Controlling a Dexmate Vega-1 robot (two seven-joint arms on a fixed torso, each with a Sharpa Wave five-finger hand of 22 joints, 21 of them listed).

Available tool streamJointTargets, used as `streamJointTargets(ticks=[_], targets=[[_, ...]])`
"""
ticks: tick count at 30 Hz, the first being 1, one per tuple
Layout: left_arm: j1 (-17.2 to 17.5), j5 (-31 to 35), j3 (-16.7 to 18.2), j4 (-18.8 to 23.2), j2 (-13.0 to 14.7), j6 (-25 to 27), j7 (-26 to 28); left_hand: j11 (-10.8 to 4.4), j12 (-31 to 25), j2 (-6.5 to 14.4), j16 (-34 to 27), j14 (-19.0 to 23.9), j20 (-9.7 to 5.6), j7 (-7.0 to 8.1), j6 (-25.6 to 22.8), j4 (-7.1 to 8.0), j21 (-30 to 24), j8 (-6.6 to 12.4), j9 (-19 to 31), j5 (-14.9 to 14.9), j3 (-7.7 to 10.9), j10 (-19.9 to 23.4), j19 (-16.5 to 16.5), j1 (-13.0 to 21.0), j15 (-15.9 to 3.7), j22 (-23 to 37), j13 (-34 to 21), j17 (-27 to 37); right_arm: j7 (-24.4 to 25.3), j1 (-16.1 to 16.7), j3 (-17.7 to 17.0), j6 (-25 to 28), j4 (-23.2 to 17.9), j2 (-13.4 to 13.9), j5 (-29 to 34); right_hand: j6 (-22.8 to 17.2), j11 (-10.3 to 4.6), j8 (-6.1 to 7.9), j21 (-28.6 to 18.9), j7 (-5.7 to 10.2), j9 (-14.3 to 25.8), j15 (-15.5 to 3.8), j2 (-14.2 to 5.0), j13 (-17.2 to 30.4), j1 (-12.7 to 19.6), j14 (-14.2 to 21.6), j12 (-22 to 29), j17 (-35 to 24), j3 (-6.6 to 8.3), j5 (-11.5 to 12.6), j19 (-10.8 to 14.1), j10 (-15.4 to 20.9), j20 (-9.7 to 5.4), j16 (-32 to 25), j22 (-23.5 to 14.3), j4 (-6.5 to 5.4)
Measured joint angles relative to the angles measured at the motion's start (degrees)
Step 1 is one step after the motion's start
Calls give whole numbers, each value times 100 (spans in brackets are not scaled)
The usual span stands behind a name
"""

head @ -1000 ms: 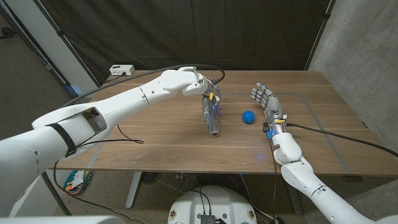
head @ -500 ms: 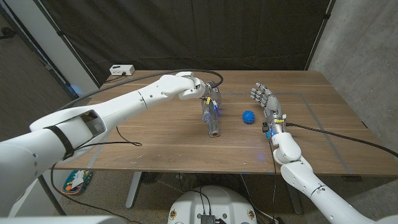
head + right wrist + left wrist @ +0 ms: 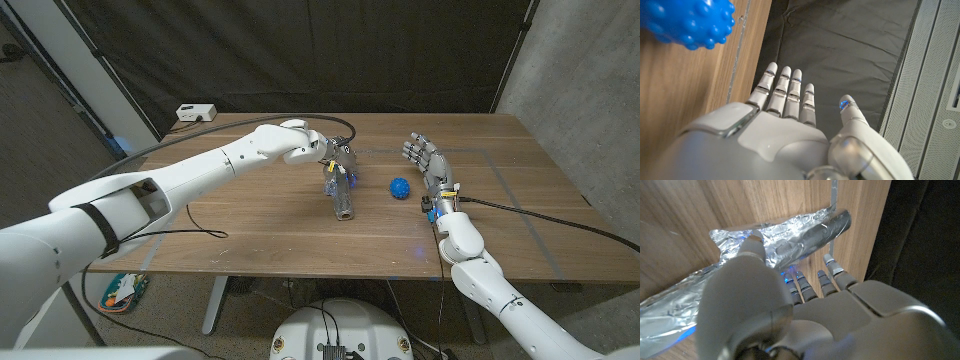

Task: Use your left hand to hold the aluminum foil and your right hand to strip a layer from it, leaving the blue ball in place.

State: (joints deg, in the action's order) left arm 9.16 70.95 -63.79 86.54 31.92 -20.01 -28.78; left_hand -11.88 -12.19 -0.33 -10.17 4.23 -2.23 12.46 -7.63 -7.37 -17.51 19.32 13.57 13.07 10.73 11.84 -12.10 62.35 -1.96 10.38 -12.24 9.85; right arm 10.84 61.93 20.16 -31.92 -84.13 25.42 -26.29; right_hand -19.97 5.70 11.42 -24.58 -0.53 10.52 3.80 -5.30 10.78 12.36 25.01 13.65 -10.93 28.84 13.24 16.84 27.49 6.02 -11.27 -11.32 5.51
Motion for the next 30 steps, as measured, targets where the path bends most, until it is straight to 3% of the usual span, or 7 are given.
streamJointTargets(ticks=[6,12,19,24,30], targets=[[-6,-411,78,-313,-93,-63,34,-21,-86,63,0,145,9,1,78,-34,44,-7,-1,-48,-9,51,-8,206,-17,0,0,0,58,35,-2,93,-128,46,33,-21,0,0,0,-20,0,0,0,0,0,0,0,0,0,0,0,0,0,0,0,0],[-86,-770,107,-694,-220,-104,94,-27,-184,226,0,337,7,1,-91,-157,123,105,17,-79,115,340,-9,662,-31,-1,0,0,163,89,-23,290,-335,129,95,-20,0,0,0,-20,0,0,0,0,0,0,0,0,0,0,0,0,0,0,0,0],[-192,-1150,75,-1113,-360,-141,183,-17,-219,457,-18,648,-11,0,-214,-154,134,196,16,-185,277,480,-277,1051,-26,-6,-1,14,271,143,-49,528,-634,248,159,-20,0,0,0,-19,0,0,0,0,0,0,-40,-1,0,0,0,0,0,0,0,1],[-262,-1323,-12,-1374,-434,-141,265,8,-289,509,-130,1462,-6,4,-767,-71,107,431,-38,-266,319,988,-530,1068,-36,12,24,52,335,157,-59,712,-779,307,199,-20,0,0,0,-19,0,0,22,0,-22,0,-41,0,0,0,0,0,0,0,0,0],[-286,-1340,-137,-1453,-431,-47,450,15,-290,299,-135,1948,-6,9,-1084,115,22,565,-91,-246,94,1279,-693,551,-58,71,-15,119,366,148,-61,840,-895,362,226,-51,0,0,0,11,0,0,22,0,-22,0,-41,0,1,0,0,0,0,0,0,1]])
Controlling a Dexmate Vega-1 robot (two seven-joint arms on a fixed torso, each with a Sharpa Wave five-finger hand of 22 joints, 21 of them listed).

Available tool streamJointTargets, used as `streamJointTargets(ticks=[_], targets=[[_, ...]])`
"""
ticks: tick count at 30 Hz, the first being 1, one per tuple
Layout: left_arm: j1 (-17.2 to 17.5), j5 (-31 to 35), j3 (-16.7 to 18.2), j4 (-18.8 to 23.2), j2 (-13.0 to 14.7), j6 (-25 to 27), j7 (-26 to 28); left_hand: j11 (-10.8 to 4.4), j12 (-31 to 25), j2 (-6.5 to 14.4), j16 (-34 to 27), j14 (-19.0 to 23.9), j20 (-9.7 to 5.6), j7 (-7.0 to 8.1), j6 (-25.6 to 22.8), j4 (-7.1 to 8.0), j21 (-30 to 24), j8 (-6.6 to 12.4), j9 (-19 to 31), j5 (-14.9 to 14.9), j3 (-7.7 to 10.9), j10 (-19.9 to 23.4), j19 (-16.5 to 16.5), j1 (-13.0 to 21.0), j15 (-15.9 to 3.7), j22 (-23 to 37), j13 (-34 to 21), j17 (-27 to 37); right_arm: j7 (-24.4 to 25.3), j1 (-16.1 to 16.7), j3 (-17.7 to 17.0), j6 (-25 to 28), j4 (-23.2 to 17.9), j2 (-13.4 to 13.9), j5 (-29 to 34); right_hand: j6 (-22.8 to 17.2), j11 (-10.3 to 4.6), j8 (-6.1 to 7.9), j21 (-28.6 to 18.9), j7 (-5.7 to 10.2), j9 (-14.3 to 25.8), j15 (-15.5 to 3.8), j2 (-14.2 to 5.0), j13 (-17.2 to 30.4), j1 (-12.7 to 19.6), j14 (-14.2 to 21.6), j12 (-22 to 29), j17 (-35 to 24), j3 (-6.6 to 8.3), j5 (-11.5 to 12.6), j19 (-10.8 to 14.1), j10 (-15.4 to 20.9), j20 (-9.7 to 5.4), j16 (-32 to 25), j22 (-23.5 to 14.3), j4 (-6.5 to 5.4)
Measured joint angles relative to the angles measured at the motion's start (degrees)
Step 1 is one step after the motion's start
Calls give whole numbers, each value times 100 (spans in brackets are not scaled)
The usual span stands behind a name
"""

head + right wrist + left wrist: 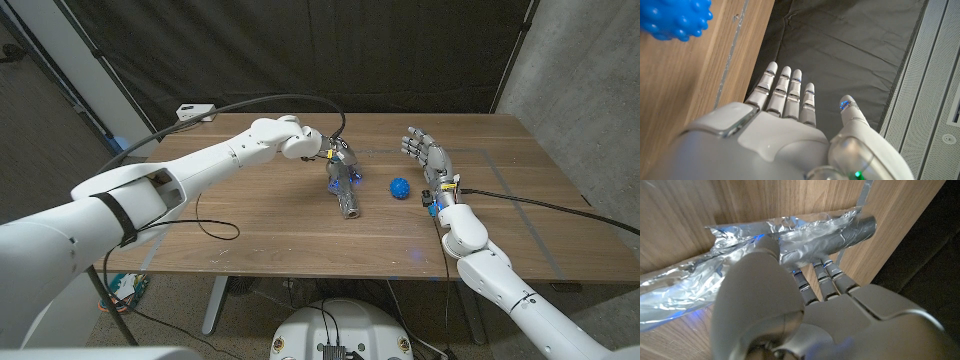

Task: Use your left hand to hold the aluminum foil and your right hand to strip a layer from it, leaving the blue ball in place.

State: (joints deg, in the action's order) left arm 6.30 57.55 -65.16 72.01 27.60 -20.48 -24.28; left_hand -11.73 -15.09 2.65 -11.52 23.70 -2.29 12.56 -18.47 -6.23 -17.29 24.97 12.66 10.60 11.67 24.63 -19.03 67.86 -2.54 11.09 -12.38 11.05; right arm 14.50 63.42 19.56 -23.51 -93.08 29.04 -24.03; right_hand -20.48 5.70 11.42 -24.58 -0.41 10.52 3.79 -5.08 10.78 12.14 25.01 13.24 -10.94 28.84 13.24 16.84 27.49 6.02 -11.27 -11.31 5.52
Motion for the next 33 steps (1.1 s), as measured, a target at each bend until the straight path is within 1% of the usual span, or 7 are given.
streamJointTargets(ticks=[8,12,21,26,30,31,33], targets=[[24,338,-175,128,94,259,257,-4,0,-138,0,271,-23,-7,-27,38,-288,16,-33,21,-132,65,-594,-228,-13,53,-55,56,7,-55,16,95,-40,21,10,0,0,0,0,0,0,0,0,0,0,0,0,0,0,0,0,0,0,0,0,0],[34,416,-211,143,104,340,272,-4,1,-196,0,270,108,0,-38,45,-454,43,-66,42,-187,65,-995,-285,-12,47,-43,56,9,-68,20,111,-47,26,14,0,0,0,0,0,0,0,15,0,-16,0,0,0,0,0,0,0,0,0,0,0],[-13,49,-206,-230,-62,356,106,23,49,-10,-13,467,184,0,-37,-60,-543,98,-100,41,-82,187,-1605,-100,-19,-98,-12,83,11,-91,33,146,-68,41,24,1,31,0,0,0,0,9,-7,0,-53,55,0,0,0,-44,24,31,23,0,0,0],[-66,-203,-207,-524,-197,299,36,17,-14,29,-160,1061,113,0,-37,-56,-543,244,-117,-2,-33,561,-1627,-62,-52,-121,32,67,12,-102,41,159,-79,48,31,1,31,0,0,0,0,8,-7,0,-52,56,0,0,0,-44,23,31,23,0,0,0],[-84,-290,-213,-658,-251,288,36,17,-329,143,-347,2076,147,52,-89,-75,-603,390,-198,-8,49,561,-1877,-86,-129,-70,31,147,14,-115,48,178,-87,53,40,1,31,0,0,0,0,8,-7,0,-52,56,0,12,0,-44,23,31,23,0,0,0],[-87,-307,-213,-688,-266,289,36,16,-447,149,-440,2271,117,52,-89,-89,-683,457,-199,-20,80,560,-2002,-80,-100,-43,31,217,14,-121,51,185,-90,54,43,1,31,0,0,0,0,8,-7,0,-52,56,0,23,0,-44,23,31,23,0,0,0],[-87,-311,-213,-702,-272,293,36,14,-605,149,-826,2564,-25,52,-89,-127,-883,631,-199,-4,134,557,-2387,-80,190,40,32,395,15,-130,57,197,-90,54,46,1,31,0,0,0,0,8,-7,0,-52,56,0,29,0,-44,23,31,23,0,0,0]])
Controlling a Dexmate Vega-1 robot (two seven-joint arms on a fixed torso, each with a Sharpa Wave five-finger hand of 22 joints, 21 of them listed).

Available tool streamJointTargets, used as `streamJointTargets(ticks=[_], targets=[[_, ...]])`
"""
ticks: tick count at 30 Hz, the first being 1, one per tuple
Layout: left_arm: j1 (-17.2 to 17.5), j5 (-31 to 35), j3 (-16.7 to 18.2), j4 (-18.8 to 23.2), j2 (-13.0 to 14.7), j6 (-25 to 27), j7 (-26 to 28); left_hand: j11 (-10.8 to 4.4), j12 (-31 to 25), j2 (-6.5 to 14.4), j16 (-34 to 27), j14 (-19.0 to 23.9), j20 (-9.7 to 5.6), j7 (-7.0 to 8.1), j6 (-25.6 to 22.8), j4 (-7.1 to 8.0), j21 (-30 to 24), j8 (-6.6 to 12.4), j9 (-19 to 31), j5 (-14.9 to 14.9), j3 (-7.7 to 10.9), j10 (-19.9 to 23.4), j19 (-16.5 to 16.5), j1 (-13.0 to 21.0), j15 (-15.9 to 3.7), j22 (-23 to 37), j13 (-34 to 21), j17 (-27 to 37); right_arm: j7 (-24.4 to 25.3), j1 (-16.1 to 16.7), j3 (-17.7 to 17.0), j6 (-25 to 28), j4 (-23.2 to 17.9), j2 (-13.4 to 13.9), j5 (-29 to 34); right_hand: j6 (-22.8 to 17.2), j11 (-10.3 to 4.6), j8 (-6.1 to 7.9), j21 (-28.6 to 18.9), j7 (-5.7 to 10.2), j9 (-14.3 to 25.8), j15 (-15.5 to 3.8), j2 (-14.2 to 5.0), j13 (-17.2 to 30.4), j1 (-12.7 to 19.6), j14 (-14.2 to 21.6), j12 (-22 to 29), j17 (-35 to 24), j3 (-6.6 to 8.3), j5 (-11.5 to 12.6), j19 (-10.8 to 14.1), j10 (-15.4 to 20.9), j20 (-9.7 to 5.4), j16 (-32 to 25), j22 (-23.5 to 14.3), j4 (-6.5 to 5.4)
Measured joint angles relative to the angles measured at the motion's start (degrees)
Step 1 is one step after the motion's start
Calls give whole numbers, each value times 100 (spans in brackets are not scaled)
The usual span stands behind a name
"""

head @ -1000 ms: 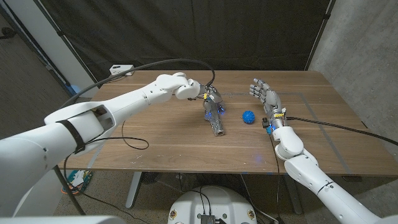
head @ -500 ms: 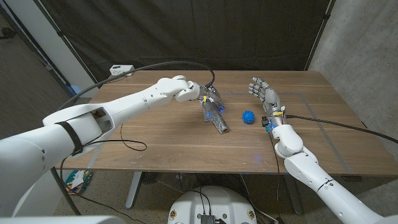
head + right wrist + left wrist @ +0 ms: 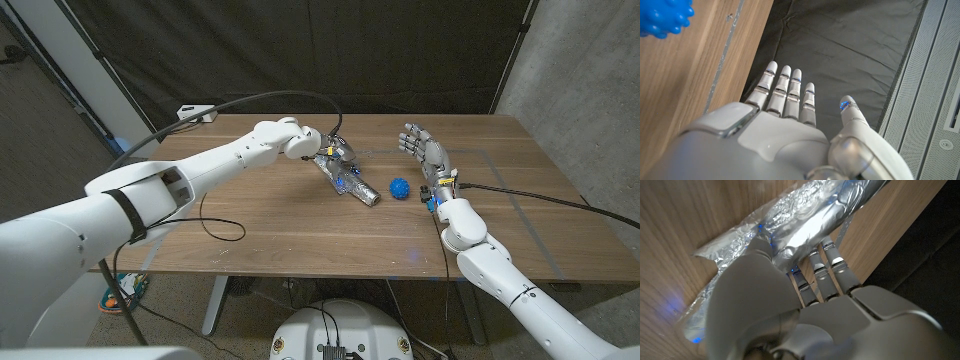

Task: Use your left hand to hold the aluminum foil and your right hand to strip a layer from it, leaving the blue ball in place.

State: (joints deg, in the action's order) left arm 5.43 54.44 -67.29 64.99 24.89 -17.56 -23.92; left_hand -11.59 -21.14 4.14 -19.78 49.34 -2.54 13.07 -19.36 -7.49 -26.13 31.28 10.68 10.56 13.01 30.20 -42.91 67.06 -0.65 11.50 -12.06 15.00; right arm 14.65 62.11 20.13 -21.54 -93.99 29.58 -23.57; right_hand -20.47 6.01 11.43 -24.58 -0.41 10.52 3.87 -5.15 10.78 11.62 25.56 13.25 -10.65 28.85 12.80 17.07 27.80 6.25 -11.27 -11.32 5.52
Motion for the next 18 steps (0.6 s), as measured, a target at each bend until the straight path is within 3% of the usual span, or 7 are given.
streamJointTargets(ticks=[3,7,8,9,10,12,18], targets=[[17,-5,0,-16,-2,36,1,-26,-198,43,-598,552,-249,0,0,-10,-342,110,10,15,40,-26,-437,-43,97,142,14,49,0,-9,4,13,0,0,5,0,0,0,0,0,0,0,0,0,0,0,0,0,0,0,0,0,0,0,0,0],[66,-5,0,-15,8,156,146,-45,-745,-5,-638,669,-264,-46,-136,-11,-628,110,103,2,40,14,-570,4,202,294,-12,49,-5,-34,16,23,0,1,9,0,0,0,0,0,0,0,0,0,0,0,0,0,0,0,0,0,0,0,0,0],[76,-5,1,-15,16,200,214,-11,-817,-5,-642,719,-258,-79,-239,-11,-677,106,126,3,40,249,-604,4,192,315,-374,49,-8,-46,24,23,5,1,9,0,0,0,0,0,0,0,0,0,0,0,0,0,0,0,0,0,0,0,0,0],[102,-5,1,-14,31,201,216,47,-852,-6,-708,760,-268,-91,-264,-9,-724,103,99,3,39,915,-655,4,187,325,-721,49,-15,-46,24,24,5,1,9,0,0,0,0,0,0,0,0,0,0,0,0,0,0,0,0,0,0,0,0,0],[118,-5,1,-5,42,201,216,93,-849,-28,-786,761,-282,-113,-337,-8,-766,100,86,3,37,962,-711,25,187,335,-811,49,-21,-46,24,24,5,1,9,0,0,0,0,0,0,0,0,0,0,-1,0,0,0,0,0,0,0,0,0,0],[165,-39,1,40,73,297,336,459,-841,-29,-898,780,-278,-160,-445,10,-854,98,87,3,19,1336,-748,25,168,356,-892,49,-37,-66,35,25,29,1,9,0,0,0,0,0,0,0,0,0,0,-1,0,0,0,0,0,0,0,0,0,0],[320,-275,34,176,143,519,583,805,-920,-90,-1059,811,-308,-412,-968,19,-936,111,160,144,8,1684,-818,86,198,362,-1011,106,-88,-116,57,24,86,-7,4,0,0,0,24,0,0,-1,0,0,0,-1,0,-1,0,0,0,0,0,0,0,0]])
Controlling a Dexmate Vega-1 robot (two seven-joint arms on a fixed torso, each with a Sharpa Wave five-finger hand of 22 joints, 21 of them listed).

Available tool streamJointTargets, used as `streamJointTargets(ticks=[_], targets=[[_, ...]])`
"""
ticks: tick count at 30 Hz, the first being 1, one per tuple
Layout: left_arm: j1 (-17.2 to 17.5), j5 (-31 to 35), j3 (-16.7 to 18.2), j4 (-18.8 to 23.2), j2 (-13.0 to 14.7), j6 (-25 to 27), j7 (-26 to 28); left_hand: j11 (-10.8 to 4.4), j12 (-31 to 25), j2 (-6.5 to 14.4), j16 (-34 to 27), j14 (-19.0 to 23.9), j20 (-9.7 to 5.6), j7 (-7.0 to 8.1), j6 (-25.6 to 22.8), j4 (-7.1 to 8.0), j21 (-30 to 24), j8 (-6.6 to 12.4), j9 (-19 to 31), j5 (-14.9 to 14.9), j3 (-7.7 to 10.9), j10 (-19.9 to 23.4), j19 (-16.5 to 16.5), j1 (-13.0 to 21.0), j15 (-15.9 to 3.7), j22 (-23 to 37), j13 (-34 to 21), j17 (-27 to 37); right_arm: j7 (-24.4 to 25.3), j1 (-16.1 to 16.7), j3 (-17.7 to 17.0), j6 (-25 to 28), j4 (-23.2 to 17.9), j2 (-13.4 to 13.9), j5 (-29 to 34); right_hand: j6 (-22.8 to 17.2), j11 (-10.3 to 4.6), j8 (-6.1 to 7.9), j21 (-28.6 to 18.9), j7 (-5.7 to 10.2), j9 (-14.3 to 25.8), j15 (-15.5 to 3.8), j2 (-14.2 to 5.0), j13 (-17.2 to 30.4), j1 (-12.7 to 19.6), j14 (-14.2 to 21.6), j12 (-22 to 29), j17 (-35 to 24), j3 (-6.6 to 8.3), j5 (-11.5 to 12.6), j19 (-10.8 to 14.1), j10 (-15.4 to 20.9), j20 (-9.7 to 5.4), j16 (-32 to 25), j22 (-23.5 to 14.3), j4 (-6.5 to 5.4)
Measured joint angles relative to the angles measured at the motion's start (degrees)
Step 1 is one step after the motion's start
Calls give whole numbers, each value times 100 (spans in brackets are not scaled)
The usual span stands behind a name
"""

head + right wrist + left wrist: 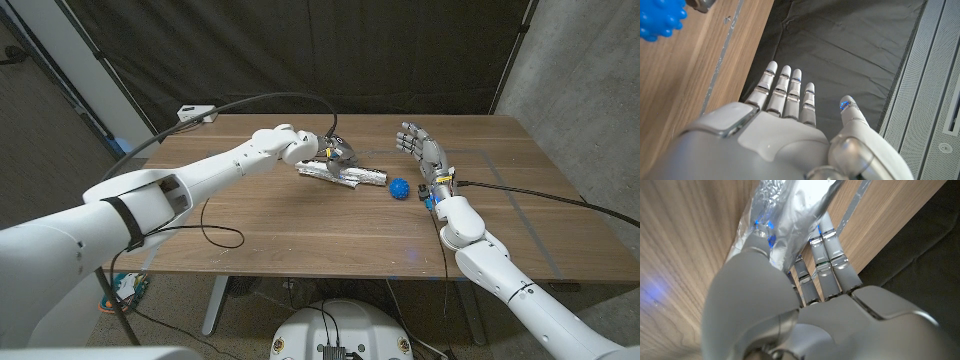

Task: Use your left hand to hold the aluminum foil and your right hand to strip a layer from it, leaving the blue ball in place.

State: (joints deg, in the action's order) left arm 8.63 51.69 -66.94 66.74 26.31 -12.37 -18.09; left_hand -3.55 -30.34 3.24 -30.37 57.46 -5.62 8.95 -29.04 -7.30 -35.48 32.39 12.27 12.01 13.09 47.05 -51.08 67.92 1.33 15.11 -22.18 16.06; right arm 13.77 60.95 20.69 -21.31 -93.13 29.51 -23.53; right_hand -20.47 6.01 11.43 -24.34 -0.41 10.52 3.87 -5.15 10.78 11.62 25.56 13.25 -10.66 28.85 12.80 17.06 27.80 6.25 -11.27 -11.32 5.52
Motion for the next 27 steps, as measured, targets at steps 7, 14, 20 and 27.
streamJointTargets(ticks=[7,14,20,27], targets=[[261,-453,330,105,36,165,189,109,-45,-23,2,-17,-4,-78,-405,12,-78,16,88,8,-14,111,3,23,-11,39,-131,199,-38,-42,23,-45,58,-11,-8,0,0,-23,0,0,0,0,-24,0,-24,0,0,0,0,0,0,0,0,0,0,0],[541,-1160,681,229,25,283,415,109,-47,-22,-1,-25,-65,-436,-801,55,-111,18,86,-33,-58,248,-57,22,-24,33,-181,1360,-40,-48,24,-75,71,-12,-8,0,-23,-23,0,0,0,0,-24,0,-24,0,0,0,0,0,0,24,0,0,0,0],[654,-1792,999,318,35,467,458,158,-54,-22,-6,14,-66,-570,-936,38,-195,34,149,-34,-59,369,-57,22,-46,21,-222,1370,-27,-50,-9,-90,71,0,-5,0,-23,-23,0,0,0,0,-24,0,-24,0,0,-1,0,0,0,23,0,0,0,0],[658,-2392,1243,415,33,597,344,162,-59,-22,-45,57,-87,-571,-936,23,-275,56,153,-39,-58,385,-77,22,-41,17,-222,1437,12,-51,-60,-143,92,0,-8,0,-22,-23,0,0,0,0,-24,0,-24,0,0,-1,0,0,0,23,0,28,0,0]])
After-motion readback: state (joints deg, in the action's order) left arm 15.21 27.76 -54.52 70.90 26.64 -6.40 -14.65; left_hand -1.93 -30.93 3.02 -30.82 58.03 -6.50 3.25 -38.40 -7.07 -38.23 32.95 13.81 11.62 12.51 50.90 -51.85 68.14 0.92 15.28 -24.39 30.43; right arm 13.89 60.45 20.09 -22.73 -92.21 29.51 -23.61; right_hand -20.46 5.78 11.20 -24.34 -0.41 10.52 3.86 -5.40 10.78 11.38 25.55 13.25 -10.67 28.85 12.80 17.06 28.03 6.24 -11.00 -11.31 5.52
